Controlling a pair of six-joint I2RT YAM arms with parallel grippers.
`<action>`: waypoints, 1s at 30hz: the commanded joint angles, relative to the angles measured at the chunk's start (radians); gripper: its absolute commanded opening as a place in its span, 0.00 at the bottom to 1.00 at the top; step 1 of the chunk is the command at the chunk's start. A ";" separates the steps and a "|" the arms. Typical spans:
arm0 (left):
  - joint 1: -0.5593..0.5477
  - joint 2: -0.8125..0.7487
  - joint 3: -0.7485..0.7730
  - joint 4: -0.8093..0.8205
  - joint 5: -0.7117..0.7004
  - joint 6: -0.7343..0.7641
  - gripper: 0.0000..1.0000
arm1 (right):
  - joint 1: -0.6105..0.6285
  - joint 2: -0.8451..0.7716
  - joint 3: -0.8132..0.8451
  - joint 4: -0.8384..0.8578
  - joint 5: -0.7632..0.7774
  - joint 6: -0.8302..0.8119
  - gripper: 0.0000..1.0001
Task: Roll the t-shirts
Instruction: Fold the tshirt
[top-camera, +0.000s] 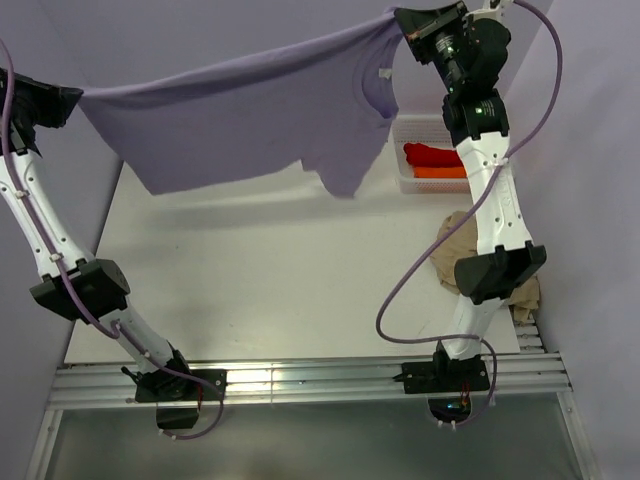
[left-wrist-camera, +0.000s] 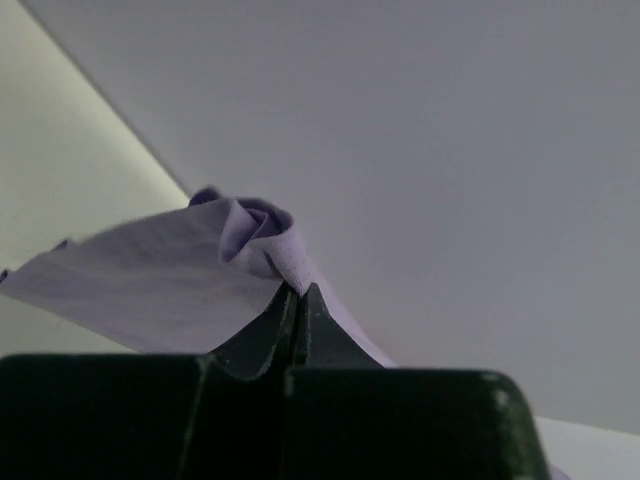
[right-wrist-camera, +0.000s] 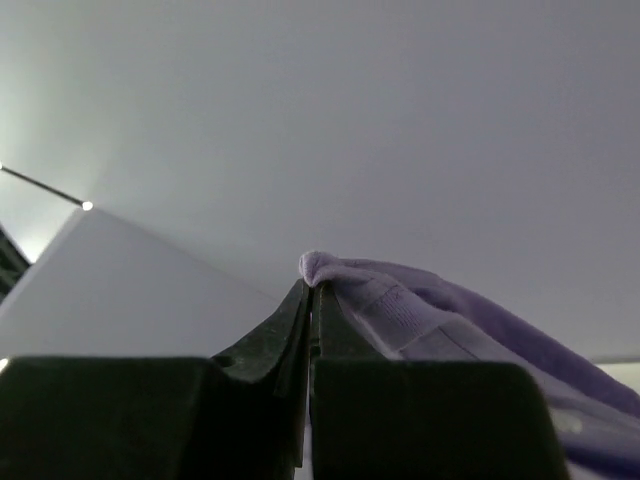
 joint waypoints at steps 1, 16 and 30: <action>0.024 -0.014 0.068 0.143 0.093 -0.067 0.00 | -0.057 0.066 0.156 0.089 -0.142 0.104 0.00; 0.027 -0.482 -1.206 0.493 0.009 0.076 0.00 | -0.136 -0.299 -1.117 0.710 -0.328 0.270 0.00; 0.023 -0.673 -1.685 0.371 -0.193 0.192 0.00 | -0.169 -0.625 -1.695 0.355 -0.092 0.106 0.00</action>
